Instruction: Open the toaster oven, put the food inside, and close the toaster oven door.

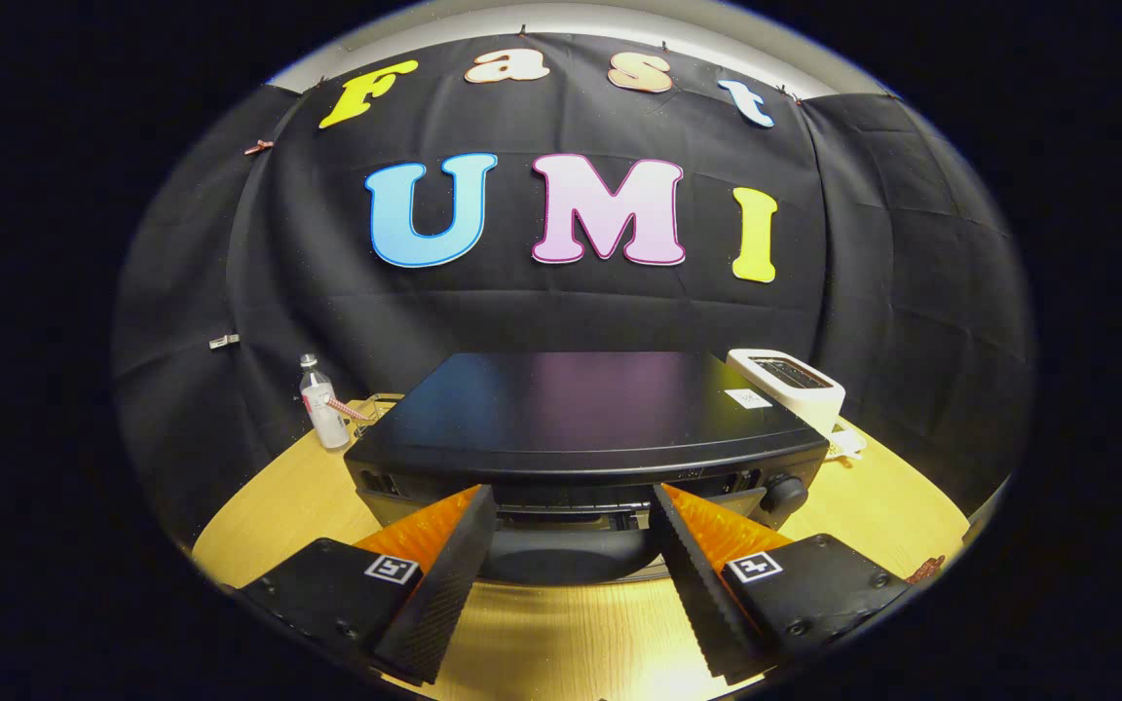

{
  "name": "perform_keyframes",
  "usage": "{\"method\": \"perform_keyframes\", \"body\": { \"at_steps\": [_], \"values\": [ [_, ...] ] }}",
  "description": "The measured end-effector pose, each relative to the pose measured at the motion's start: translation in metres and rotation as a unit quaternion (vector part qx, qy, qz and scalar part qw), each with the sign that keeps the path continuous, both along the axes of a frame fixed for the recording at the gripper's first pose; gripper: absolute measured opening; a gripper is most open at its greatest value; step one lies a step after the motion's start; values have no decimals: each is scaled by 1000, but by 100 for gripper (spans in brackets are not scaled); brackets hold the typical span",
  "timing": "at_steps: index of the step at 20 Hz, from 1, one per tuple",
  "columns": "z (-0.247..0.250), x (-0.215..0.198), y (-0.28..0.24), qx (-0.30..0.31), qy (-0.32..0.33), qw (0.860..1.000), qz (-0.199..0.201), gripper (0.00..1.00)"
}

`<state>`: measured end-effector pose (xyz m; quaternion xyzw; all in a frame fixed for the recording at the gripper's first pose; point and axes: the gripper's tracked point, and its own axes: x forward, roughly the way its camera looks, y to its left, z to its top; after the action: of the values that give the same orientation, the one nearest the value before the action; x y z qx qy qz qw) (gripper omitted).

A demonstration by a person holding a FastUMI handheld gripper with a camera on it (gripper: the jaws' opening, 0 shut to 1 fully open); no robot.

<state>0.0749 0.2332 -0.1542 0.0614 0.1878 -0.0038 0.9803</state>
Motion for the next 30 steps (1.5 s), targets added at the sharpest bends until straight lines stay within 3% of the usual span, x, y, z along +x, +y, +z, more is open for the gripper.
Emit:
{"method": "perform_keyframes", "body": {
  "at_steps": [10, 18, 24, 27, 30],
  "values": [
    [-21, -51, 3, 32, 14, 999, 12, 98],
    [-43, -81, 8, 13, 10, 999, 39, 98],
    [-97, -124, 3, 39, 105, 993, 45, 95],
    [-106, -132, -8, 56, 148, 987, 36, 97],
    [-98, -156, -21, 76, 188, 977, 62, 99]
  ]
}}
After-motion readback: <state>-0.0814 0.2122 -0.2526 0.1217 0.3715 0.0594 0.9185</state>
